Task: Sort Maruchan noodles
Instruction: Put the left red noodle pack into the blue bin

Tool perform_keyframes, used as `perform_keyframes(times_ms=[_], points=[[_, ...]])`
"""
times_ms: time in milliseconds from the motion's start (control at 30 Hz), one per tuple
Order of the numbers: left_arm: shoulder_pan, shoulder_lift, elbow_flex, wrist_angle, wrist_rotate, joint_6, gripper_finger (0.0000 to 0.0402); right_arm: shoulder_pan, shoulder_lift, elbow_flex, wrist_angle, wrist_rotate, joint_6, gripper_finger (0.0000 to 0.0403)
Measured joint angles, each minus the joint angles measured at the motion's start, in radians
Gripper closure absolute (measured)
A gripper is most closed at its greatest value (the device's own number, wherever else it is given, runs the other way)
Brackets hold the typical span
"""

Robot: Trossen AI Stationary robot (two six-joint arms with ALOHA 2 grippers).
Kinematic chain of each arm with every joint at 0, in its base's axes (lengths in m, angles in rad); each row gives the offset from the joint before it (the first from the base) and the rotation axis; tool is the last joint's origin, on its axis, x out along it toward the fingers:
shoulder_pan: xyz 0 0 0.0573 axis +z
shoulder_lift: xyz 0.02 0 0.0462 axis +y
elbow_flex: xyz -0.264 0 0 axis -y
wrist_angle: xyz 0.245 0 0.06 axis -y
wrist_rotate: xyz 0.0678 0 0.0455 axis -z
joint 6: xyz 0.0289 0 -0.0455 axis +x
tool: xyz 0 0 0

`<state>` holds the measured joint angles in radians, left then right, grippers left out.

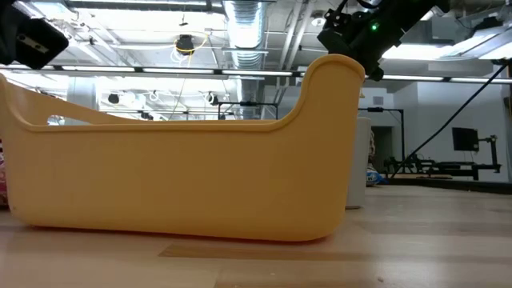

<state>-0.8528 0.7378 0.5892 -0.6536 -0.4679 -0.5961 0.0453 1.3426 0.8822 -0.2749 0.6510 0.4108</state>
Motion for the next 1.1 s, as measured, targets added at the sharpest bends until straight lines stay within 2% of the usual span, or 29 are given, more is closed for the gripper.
perform_keyframes(times_ms=[167,400,667,933,1100], points=[[0.000,-0.055,0.000,-0.011,-0.007,0.031,0.0401,-0.012,0.000,0.000,0.019,0.000,-0.014,0.0382],[0.000,-0.091,0.000,-0.015,0.037,0.011,0.0401,-0.022,0.000,0.000,0.074,0.001,-0.053,0.0382],[0.000,-0.089,0.000,-0.015,-0.015,0.064,0.0401,-0.029,0.000,0.000,0.117,0.000,-0.079,0.0382],[0.000,-0.090,0.000,-0.013,0.062,0.010,0.0401,-0.026,0.000,0.001,0.152,0.000,-0.113,0.0382],[0.000,-0.086,0.001,-0.014,-0.001,0.001,0.0401,-0.033,0.000,0.001,0.158,0.000,-0.131,0.0382]])
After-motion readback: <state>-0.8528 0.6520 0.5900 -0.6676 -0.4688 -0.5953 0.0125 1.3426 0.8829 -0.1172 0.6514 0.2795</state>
